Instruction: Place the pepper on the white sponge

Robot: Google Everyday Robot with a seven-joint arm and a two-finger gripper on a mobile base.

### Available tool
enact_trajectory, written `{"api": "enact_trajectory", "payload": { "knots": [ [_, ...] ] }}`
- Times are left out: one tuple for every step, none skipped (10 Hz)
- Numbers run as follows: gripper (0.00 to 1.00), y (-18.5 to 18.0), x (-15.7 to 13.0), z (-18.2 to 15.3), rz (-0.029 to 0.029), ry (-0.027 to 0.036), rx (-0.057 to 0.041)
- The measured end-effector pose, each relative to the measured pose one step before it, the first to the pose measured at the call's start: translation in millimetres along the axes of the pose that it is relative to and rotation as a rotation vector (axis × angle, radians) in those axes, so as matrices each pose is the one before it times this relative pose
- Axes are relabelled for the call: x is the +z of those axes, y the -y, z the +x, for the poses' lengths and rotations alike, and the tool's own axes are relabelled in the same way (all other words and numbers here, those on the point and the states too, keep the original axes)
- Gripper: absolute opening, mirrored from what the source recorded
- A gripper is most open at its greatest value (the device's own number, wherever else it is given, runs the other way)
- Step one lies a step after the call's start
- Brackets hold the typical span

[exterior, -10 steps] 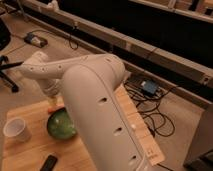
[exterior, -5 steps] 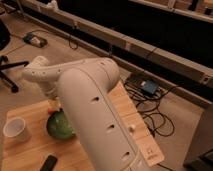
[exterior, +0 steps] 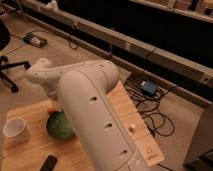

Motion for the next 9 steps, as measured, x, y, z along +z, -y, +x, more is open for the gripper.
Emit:
{"api": "enact_trajectory", "payload": {
  "knots": [
    [0.65, -1.83, 2.37, -3.10, -0.00069, 0.00519, -0.00860],
    [0.65, -0.58, -2.27, -5.03, -0.00351, 0.00952, -0.01900],
    [0.65, -2.31, -0.78, -11.17, -0.00283, 0.00822, -0.02344],
    [0.65, -6.64, -1.69, -22.01, -0.01010, 0.01316, -0.03501],
    [0.65, -2.57, -0.50, -18.02, -0.00892, 0.01300, -0.02381],
    [0.65, -1.06, 1.64, -10.01, -0.00550, 0.00817, -0.01715],
    [0.65, -1.56, 4.24, -8.70, -0.01196, 0.01026, -0.02202],
    [0.65, -0.56, 2.84, -5.06, -0.00798, 0.00959, -0.01282],
    [0.65, -0.50, 3.08, -4.69, -0.00763, 0.00784, -0.01152]
  ]
}}
